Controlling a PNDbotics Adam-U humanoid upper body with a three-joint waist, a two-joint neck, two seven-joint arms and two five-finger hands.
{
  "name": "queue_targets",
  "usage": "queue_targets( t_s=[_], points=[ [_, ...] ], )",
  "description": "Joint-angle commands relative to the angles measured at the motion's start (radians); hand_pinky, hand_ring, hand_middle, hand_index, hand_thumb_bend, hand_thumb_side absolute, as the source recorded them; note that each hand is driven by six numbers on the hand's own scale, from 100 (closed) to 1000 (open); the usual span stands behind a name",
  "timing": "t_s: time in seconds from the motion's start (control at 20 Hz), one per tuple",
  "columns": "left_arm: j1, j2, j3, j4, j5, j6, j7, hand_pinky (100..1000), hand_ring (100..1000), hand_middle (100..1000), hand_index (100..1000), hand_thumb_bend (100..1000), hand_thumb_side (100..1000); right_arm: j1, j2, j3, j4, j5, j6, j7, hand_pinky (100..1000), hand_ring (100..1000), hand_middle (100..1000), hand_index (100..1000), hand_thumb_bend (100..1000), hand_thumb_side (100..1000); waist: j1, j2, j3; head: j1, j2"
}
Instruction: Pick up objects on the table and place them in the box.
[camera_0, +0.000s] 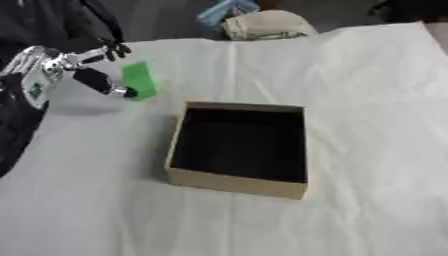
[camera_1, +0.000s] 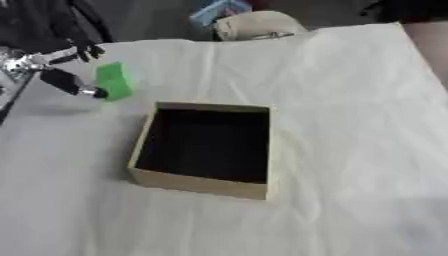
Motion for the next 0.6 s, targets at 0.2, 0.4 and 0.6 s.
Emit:
queue_targets(
  t_s=[0.2,0.4,0.6],
  points=[
    [-0.025,0.009,0.019,0.038,-0.031,0.04,0.095,841,800,810,954,596,592,-0.01,-0.017,0.0,-0.014,-0.006,-0.002,0.005,810,879,797,892,100,668,0.002,-0.009,-0.006,0.007,-0.001],
    [-0.02,-0.004,0.016,0.063,-0.035,0.046,0.125,832,784,792,944,530,578,-0.014,-0.016,0.001,-0.014,-0.006,-0.002,0.007,810,879,797,892,100,670,0.002,-0.003,-0.012,0.008,-0.002],
    [-0.011,-0.019,0.012,0.077,-0.041,0.047,0.14,798,732,728,907,345,489,-0.015,-0.013,0.001,-0.014,-0.005,-0.002,0.007,810,879,797,892,100,671,0.002,0.002,-0.02,0.01,-0.003]
  ],
)
